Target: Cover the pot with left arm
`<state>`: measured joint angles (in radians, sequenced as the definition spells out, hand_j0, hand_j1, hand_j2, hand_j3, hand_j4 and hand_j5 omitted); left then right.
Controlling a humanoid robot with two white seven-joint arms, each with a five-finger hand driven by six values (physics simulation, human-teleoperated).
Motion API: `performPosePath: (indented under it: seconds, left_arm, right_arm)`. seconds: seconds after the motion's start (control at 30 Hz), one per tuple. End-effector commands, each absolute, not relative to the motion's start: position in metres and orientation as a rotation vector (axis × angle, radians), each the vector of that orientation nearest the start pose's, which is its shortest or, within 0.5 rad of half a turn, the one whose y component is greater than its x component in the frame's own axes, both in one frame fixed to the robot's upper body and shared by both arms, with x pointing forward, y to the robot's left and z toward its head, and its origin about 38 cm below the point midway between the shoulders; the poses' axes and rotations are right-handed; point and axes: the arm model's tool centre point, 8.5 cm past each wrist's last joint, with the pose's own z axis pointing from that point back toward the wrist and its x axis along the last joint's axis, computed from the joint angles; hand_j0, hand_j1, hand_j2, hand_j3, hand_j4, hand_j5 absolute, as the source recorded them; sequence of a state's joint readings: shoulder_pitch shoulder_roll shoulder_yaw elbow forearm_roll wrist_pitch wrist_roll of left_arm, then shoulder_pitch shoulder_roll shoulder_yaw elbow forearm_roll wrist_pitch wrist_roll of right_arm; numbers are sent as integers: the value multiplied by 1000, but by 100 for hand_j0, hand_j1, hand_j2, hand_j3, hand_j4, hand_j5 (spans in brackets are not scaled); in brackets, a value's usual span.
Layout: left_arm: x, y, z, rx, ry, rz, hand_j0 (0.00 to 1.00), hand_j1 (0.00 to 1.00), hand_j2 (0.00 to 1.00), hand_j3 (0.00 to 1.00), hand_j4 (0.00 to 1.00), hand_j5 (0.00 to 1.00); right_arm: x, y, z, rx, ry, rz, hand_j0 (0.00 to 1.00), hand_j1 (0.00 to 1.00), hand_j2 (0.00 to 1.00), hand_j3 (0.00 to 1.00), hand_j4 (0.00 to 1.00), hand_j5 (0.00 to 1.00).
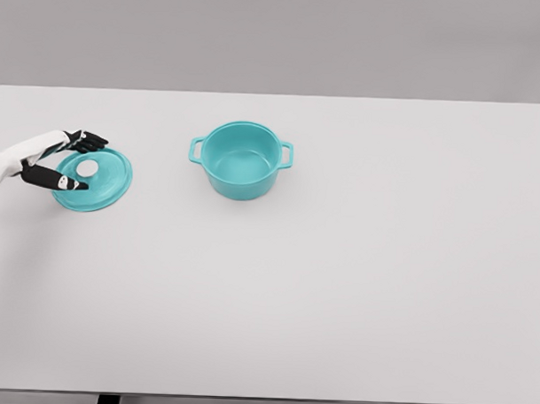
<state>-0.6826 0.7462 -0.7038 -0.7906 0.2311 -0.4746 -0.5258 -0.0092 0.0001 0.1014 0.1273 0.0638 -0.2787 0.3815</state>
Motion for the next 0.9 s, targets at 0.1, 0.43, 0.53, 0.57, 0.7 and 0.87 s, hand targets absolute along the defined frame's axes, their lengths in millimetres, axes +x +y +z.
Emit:
performPosePath:
  seconds: [0.1, 0.43, 0.53, 0.57, 0.7, 0.87]
  left_arm:
    - [465, 435, 123, 132, -1274, -1154, 79, 79, 79, 79, 79, 79]
    - [462, 436, 119, 126, -1267, -1154, 61, 61, 61, 61, 61, 61]
    - [460, 437, 116, 126, -1261, -1148, 58, 58, 58, 58, 58, 58]
    - [460, 437, 116, 126, -1261, -1148, 57, 57, 57, 57, 57, 57]
    - [458, 436, 112, 122, -1259, -1147, 50, 50, 50, 50, 50, 50]
    - [460, 429, 113, 110, -1274, -1152, 42, 42, 42, 42, 42, 42]
  right_arm:
    - [-15, -239, -253, 312, -118, 198, 100, 100, 100, 100, 100, 100]
    - [-15, -239, -253, 313, -118, 198, 100, 100, 100, 100, 100, 100]
    - [-15, -239, -253, 313, -118, 198, 100, 100, 100, 100, 100, 100]
    - [-15, -239, -253, 313, -118, 198, 100, 100, 100, 100, 100, 100]
    - [-15, -239, -253, 312, -118, 198, 100, 100, 100, 100, 100, 100]
    - [-15, -239, -253, 313, -118, 198, 100, 100, 100, 100, 100, 100]
